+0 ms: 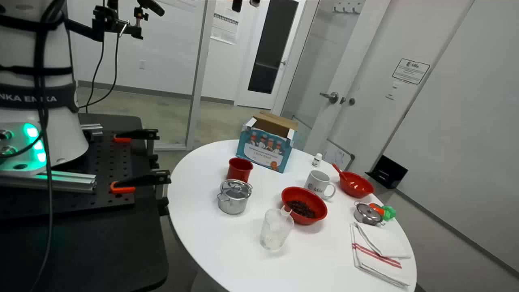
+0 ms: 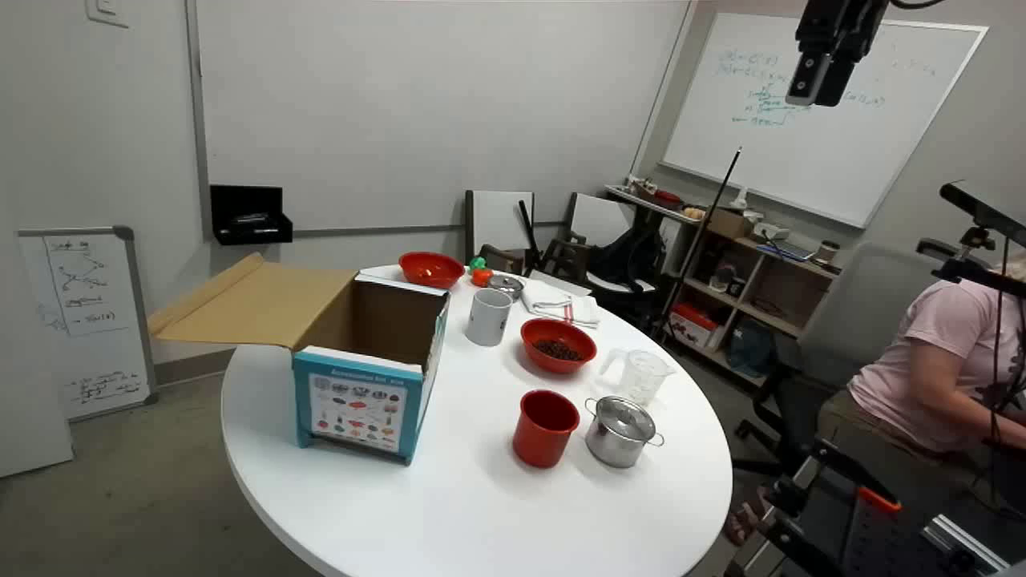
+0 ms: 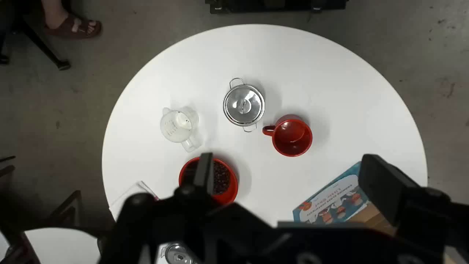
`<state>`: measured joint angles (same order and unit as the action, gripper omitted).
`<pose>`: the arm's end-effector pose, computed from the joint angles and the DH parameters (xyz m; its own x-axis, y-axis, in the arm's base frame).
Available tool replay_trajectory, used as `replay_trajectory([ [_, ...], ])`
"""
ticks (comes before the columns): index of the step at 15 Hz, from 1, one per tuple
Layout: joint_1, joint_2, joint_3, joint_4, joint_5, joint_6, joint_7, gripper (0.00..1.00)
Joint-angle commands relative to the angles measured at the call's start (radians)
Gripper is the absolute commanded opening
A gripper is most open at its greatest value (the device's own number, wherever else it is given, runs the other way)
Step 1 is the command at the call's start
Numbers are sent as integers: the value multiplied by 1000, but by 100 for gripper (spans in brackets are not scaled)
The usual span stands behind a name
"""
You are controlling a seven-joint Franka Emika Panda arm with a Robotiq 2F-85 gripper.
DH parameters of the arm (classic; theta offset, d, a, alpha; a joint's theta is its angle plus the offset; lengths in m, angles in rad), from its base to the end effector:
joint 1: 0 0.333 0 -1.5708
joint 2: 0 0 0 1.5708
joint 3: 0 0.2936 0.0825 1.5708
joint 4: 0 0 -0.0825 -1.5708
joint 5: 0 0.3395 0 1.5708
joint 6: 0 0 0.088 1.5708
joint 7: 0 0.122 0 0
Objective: Move the red mug to the right
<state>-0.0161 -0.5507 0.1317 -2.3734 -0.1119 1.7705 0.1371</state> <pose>0.3467 0.0332 0.4949 0.9992 -0.0205 -0.0340 -0.0140 -0.9831 0.1824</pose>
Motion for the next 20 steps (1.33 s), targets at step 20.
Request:
replay_trajectory([
  [20,-3,392,-18,24,-85,311,183,100],
])
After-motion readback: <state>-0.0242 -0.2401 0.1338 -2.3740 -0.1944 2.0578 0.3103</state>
